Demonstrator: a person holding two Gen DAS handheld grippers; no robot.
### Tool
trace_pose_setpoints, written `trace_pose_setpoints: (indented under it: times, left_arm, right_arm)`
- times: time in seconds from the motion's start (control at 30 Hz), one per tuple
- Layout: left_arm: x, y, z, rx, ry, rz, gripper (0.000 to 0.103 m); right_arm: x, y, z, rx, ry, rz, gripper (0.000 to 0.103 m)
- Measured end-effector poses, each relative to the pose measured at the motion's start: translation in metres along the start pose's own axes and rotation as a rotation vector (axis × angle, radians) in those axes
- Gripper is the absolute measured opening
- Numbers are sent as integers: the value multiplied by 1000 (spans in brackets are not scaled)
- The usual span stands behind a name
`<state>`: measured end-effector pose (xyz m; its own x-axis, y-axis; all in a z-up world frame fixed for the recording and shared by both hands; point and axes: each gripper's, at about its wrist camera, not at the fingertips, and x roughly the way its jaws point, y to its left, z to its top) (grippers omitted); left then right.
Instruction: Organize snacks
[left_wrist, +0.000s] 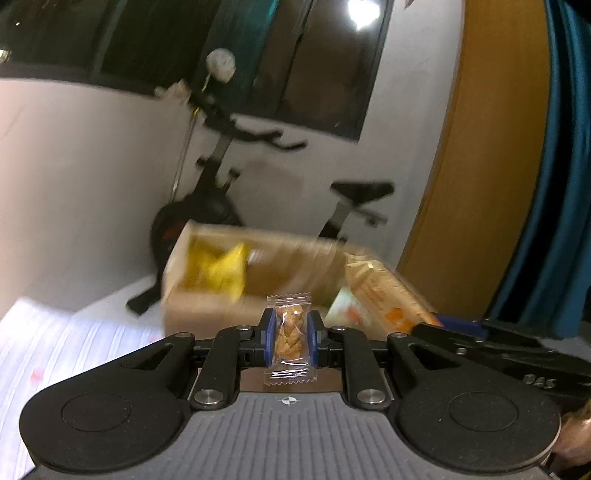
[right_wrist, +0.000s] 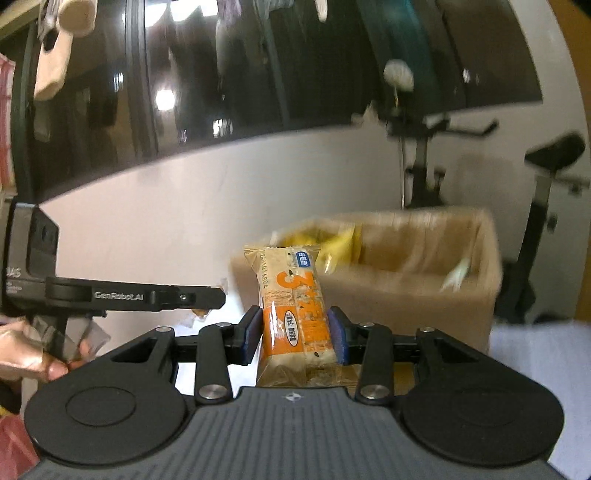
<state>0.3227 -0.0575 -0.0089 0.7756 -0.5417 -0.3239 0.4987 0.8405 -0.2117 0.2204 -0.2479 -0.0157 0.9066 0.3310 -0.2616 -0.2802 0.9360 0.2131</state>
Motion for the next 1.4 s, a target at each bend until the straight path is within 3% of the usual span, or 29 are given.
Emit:
trace_pose_setpoints:
  times: [0.1,0.23,0.47,0.5,0.57,0.6,0.63,0.7,0.83,0.97,1.07,1.2,1.3,1.4]
  left_arm:
    - [26,-11,24,29,-31,-6,19]
    - [67,-12,35,57,-22,46,19]
    - [91,-2,27,102,0,46,21]
    - [90,4,28,101,7,35,26]
    - [89,6,29,108,13,40,49]
    - [88,10,31,109,15,48,65]
    - [82,10,31,108,14,53,73]
    - [77,12,33,103,19,46,76]
    - [66,14,38,86,35,67,92]
    - [44,12,49,89,40,89,94]
    - [24,7,56,117,19,126,96]
    - [-9,1,60,139,-14,179,97]
    - [-36,-1,62,92,-46,231,97]
    - [-66,-4,58,66,-95,227,98]
  right_arm:
    - [19,-16,26,12,-52,-55,41]
    - [51,-38,47,15,-64,-135,41]
    - [83,-64,40,78,56,-206,41]
    - [85,-66,35,73,77,-208,41]
    - [89,-67,29,61,106,-205,42]
    - [90,-67,25,55,117,-209,42]
    - [89,-66,24,52,126,-217,43]
    - [86,-64,22,51,129,-232,45]
    - [76,-54,27,40,117,-246,64]
    - [63,-41,38,37,88,-241,85]
    - [54,-31,43,44,76,-247,94]
    - [41,-16,49,48,59,-259,101]
    - [30,-1,53,32,45,-288,102]
    - [16,13,55,27,41,-286,103]
